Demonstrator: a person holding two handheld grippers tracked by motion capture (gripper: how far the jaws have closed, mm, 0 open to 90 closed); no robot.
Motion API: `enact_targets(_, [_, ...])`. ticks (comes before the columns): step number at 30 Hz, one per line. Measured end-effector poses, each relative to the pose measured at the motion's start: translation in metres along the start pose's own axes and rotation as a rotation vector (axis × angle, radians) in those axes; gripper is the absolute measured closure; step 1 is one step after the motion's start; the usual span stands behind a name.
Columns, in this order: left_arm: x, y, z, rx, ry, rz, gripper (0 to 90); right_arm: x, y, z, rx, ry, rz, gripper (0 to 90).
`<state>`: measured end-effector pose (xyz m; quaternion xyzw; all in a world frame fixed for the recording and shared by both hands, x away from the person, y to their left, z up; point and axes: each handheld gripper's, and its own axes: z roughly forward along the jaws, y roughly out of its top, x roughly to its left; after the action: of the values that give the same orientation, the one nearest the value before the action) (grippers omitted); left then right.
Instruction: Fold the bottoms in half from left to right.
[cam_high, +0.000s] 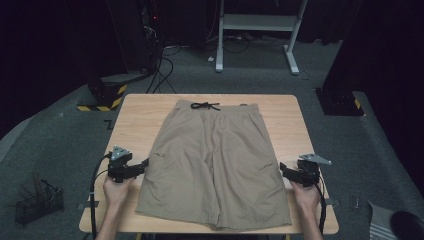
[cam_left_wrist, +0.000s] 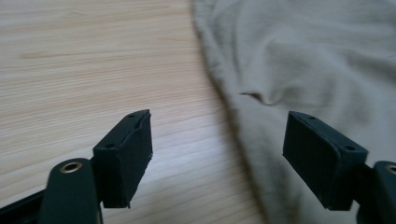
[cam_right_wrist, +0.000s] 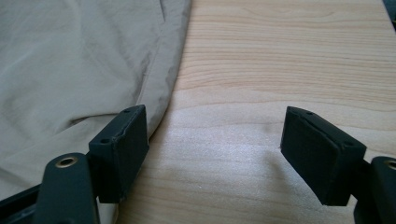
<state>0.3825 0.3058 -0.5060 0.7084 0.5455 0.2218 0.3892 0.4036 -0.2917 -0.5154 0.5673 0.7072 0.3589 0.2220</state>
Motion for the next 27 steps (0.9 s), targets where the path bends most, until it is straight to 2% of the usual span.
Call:
enact_targets(3, [-0.005, 0.003, 0.001, -0.042, -0.039, -0.031, 25.6, 0.001, 0.002, 0.001, 0.023, -0.005, -0.011, 18.4])
enact_targets(5, [-0.007, 0.005, 0.002, -0.069, -0.046, -0.043, 25.8, 0.003, 0.004, 0.000, 0.028, -0.001, -0.020, 15.4])
enact_targets(7, [-0.008, 0.005, 0.003, -0.070, -0.052, -0.049, 26.1, 0.006, 0.006, -0.002, 0.014, -0.005, -0.039, 15.4])
enact_targets(8, [-0.010, 0.007, 0.006, -0.051, -0.064, -0.048, 25.9, 0.007, 0.007, -0.003, 0.010, 0.000, -0.038, 15.3])
enact_targets(9, [-0.010, 0.007, 0.006, -0.051, -0.064, -0.048, 25.7, 0.007, 0.007, -0.003, 0.010, 0.000, -0.038, 15.3])
enact_targets(10, [-0.012, 0.009, 0.007, -0.042, -0.063, -0.034, 25.7, 0.008, 0.008, -0.003, 0.005, 0.009, -0.044, 15.8])
enact_targets(11, [-0.016, 0.012, 0.009, -0.032, -0.058, 0.006, 25.0, 0.011, 0.009, -0.003, 0.002, 0.031, -0.049, 16.0])
enact_targets(14, [-0.021, 0.016, 0.010, -0.032, -0.068, 0.026, 23.8, 0.015, 0.010, -0.003, -0.005, 0.040, -0.053, 17.4])
enact_targets(15, [-0.025, 0.021, 0.013, -0.008, -0.083, 0.039, 23.7, 0.018, 0.012, -0.003, -0.024, 0.057, -0.056, 21.2])
enact_targets(16, [-0.025, 0.021, 0.013, -0.008, -0.083, 0.039, 23.7, 0.019, 0.013, -0.004, -0.038, 0.077, -0.056, 25.8])
enact_targets(18, [-0.034, 0.027, 0.018, 0.024, -0.071, 0.087, 24.3, 0.023, 0.015, -0.006, -0.058, 0.096, -0.080, 33.6])
enact_targets(21, [-0.040, 0.031, 0.023, 0.043, -0.079, 0.106, 24.6, 0.027, 0.018, -0.006, -0.072, 0.094, -0.098, 37.0])
enact_targets(23, [-0.043, 0.034, 0.026, 0.052, -0.114, 0.103, 25.5, 0.033, 0.021, -0.003, -0.077, 0.114, -0.098, 39.4])
enact_targets(24, [-0.047, 0.036, 0.031, 0.068, -0.129, 0.116, 25.4, 0.036, 0.022, -0.002, -0.079, 0.113, -0.112, 40.2])
enact_targets(26, [-0.049, 0.037, 0.033, 0.073, -0.132, 0.124, 25.4, 0.038, 0.023, -0.001, -0.077, 0.112, -0.124, 40.6])
enact_targets(27, [-0.051, 0.037, 0.035, 0.077, -0.135, 0.126, 25.4, 0.043, 0.025, 0.003, -0.071, 0.116, -0.147, 40.6])
